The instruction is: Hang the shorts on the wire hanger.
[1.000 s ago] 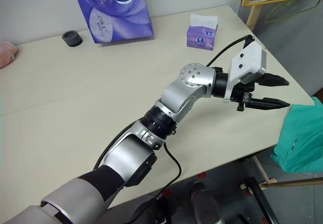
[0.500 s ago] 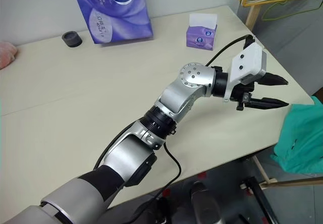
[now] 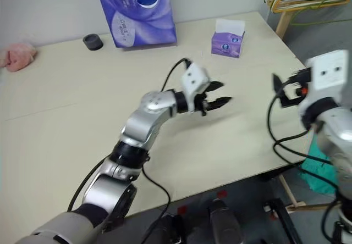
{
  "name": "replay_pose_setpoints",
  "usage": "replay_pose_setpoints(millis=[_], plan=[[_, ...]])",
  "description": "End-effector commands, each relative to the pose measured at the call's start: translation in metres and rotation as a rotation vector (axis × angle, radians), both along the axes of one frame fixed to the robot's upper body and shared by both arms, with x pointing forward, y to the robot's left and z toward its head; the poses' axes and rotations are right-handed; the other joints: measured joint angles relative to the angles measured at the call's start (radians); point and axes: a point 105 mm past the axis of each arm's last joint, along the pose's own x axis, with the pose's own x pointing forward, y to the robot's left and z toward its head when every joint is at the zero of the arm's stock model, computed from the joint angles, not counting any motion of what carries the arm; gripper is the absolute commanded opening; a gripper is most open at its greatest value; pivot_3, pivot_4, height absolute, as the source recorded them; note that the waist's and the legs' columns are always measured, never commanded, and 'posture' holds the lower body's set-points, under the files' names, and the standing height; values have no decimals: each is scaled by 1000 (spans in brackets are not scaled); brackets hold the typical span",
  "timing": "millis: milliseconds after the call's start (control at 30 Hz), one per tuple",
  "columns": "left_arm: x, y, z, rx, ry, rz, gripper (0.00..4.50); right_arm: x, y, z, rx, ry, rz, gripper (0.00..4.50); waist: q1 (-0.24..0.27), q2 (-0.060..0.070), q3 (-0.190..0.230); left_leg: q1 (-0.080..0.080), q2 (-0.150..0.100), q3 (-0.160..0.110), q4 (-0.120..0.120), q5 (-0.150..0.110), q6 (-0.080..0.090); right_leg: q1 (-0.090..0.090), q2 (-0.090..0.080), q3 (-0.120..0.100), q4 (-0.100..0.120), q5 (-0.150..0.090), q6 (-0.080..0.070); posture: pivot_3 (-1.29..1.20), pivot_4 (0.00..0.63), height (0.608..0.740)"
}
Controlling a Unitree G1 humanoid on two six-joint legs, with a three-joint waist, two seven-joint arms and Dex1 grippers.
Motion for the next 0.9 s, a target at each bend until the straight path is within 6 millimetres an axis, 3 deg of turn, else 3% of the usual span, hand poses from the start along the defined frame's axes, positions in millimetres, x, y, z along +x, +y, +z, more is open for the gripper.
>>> replay_pose_setpoints(millis=[33, 67, 233, 333, 467, 600, 767, 900], plan=[[14, 71, -8, -136, 54, 415, 2607, 7, 35, -23, 12, 17, 168, 4442, 20, -2, -13, 0, 0, -1, 0, 1, -1, 0, 0, -1, 1, 0, 0, -58, 123, 740], [13, 94, -19, -167, 92, 539, 2607, 9, 43, -30, 22, 20, 194, 4442, 28, -3, -21, 0, 0, -1, 0, 1, -1, -1, 0, -3, 1, 0, 0, -37, 121, 740], [-8, 163, -59, -97, 66, 864, 2607, 23, 64, -61, 47, 25, 221, 4442, 87, -19, -49, 0, 1, -3, 0, 2, -3, -1, -2, -9, 1, 3, -4, 38, 104, 740], [-17, 185, -73, -108, 67, 978, 2607, 31, 68, -78, 79, 43, 206, 4442, 134, -27, -64, 0, 1, -9, 0, 4, -5, 1, -4, -17, -1, 6, -9, 66, 93, 740], [-23, 201, -82, -154, 39, 1060, 2607, 39, 73, -97, 107, 61, 194, 4442, 197, -31, -78, 0, 0, -15, 0, 10, -7, 3, -4, -24, -1, 9, -16, 86, 81, 740], [-33, 221, -103, -206, 67, 1178, 2607, 43, 84, -118, 121, 93, 202, 4442, 212, -31, -105, 1, 0, -15, 0, 14, -7, 4, -4, -25, -1, 12, -19, 101, 65, 740], [-40, 229, -116, -236, 93, 1217, 2607, 45, 89, -128, 129, 102, 201, 4442, 216, -32, -118, 2, 1, -15, -1, 14, -7, 5, -2, -25, -1, 12, -19, 125, 59, 740], [-36, 220, -111, -219, 69, 1160, 2607, 46, 90, -129, 128, 103, 208, 4442, 217, -32, -128, 1, 1, -16, -1, 14, -7, 5, -2, -26, -1, 12, -19, 137, 56, 740]])
